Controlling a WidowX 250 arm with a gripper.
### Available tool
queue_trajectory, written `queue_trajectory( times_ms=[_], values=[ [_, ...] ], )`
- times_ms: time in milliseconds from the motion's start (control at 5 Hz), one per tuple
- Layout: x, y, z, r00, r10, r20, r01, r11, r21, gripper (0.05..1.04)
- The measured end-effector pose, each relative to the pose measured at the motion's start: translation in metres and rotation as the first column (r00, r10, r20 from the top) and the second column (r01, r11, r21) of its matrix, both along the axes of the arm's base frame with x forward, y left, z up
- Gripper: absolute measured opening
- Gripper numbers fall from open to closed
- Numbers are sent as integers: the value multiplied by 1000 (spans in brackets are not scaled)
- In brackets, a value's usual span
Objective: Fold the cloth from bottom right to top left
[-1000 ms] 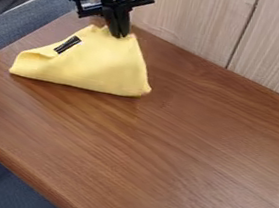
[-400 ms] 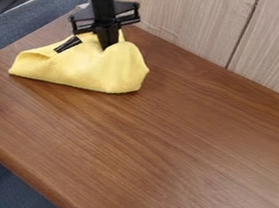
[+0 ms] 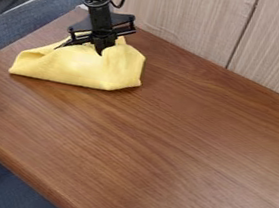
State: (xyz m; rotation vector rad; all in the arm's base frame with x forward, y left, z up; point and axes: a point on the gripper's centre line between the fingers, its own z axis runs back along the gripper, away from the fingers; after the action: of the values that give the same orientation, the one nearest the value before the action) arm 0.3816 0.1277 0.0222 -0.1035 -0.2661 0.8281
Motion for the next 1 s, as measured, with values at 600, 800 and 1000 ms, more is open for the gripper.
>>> queue_trajectory(
  times_ms=[600, 800, 1000],
  values=[
    [-4, 7, 2, 998, 56, -39, -55, 998, 11, 444],
    [-8, 8, 11, 998, 50, -44, -49, 998, 27, 740],
    [-10, 7, 18, 998, 46, -50, -44, 999, 29, 984]
  ],
)
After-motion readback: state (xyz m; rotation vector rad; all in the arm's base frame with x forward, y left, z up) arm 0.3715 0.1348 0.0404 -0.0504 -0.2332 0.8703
